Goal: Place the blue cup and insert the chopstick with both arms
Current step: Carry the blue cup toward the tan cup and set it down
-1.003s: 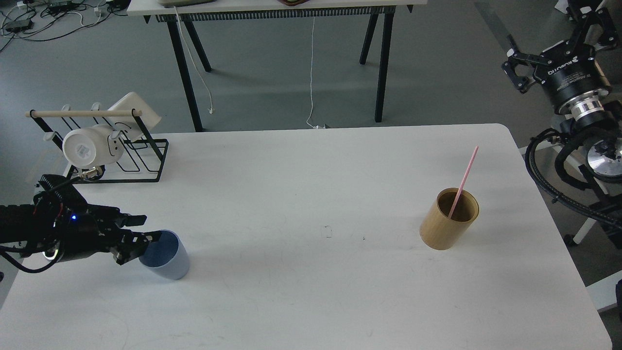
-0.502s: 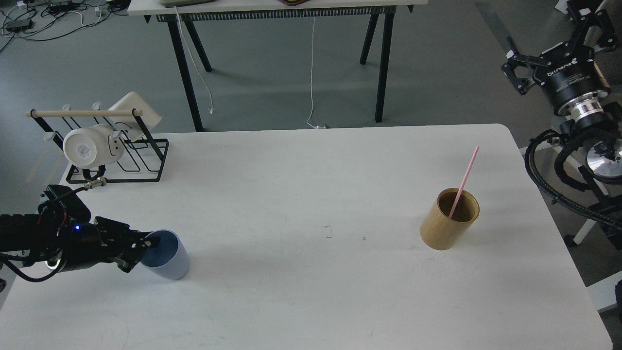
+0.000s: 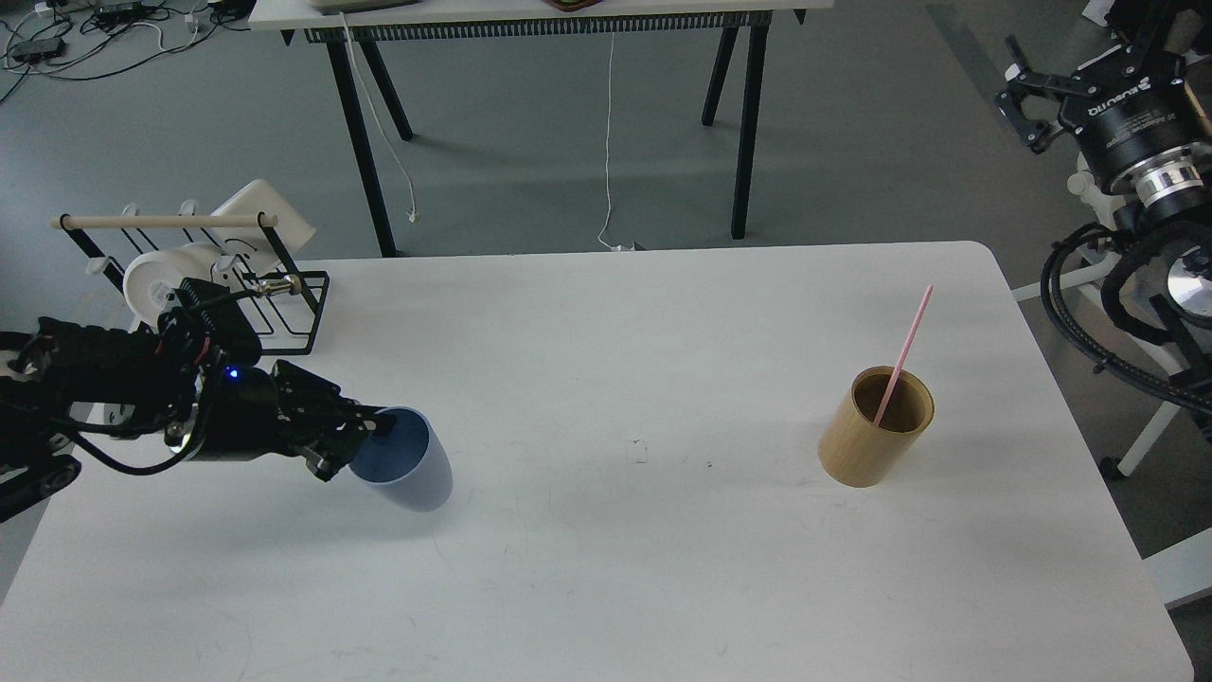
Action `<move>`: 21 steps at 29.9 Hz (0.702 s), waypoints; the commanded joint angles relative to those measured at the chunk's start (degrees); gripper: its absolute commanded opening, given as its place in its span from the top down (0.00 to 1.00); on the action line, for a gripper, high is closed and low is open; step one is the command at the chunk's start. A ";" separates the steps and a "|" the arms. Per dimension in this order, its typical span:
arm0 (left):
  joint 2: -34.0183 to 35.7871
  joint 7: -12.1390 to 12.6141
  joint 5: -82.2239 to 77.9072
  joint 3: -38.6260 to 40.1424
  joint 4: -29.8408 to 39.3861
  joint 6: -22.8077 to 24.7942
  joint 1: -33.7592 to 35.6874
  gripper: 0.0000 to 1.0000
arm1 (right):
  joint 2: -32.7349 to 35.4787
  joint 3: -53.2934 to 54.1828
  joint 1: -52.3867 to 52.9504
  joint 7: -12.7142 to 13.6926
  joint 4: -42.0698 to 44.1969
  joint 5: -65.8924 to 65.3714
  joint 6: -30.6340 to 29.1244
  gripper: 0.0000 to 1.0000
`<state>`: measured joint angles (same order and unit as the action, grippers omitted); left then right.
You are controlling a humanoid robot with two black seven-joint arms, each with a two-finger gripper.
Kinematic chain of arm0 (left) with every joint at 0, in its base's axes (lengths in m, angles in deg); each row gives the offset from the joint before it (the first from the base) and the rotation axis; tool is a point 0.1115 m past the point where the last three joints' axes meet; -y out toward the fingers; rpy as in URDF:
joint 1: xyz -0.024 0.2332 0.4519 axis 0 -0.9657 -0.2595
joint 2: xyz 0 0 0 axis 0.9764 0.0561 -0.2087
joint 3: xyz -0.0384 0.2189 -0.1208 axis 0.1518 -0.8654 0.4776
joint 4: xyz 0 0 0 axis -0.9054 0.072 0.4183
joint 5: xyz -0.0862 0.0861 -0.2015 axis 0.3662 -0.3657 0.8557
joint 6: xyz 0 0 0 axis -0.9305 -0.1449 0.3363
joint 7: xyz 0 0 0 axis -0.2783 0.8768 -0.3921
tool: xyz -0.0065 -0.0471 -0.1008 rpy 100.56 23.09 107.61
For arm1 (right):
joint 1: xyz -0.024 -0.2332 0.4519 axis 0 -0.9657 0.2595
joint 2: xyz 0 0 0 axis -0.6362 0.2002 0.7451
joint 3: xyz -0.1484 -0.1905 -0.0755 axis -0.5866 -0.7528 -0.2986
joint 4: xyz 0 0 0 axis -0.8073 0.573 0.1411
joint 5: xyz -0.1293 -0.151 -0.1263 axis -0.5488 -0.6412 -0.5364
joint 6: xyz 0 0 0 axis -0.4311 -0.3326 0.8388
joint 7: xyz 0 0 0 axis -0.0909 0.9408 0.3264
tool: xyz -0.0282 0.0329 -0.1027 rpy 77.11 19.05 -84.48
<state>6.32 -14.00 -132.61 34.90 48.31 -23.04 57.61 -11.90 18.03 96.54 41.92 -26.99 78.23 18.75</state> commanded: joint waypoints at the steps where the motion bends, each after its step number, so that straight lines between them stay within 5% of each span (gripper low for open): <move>1: -10.71 5.80 -2.41 -0.26 0.12 1.74 3.30 0.97 | 0.40 0.06 0.53 0.09 -0.04 -0.02 0.00 0.01; 4: -23.45 10.64 -5.78 -0.26 -0.06 1.74 3.83 0.97 | 0.31 -0.03 0.53 0.09 -0.04 -0.02 0.00 0.01; 7: -32.35 11.53 -5.78 -0.43 -0.67 1.74 3.31 0.97 | 0.31 -0.03 0.53 0.09 -0.04 -0.02 0.00 0.01; 21: -41.51 11.53 -5.78 -2.63 -13.50 1.74 1.20 0.96 | 2.16 0.50 0.18 0.09 -0.65 0.16 0.00 0.01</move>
<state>-34.73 -2.45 -138.40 32.28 37.52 -21.29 59.39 -9.76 18.52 96.95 42.01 -27.19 78.38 18.74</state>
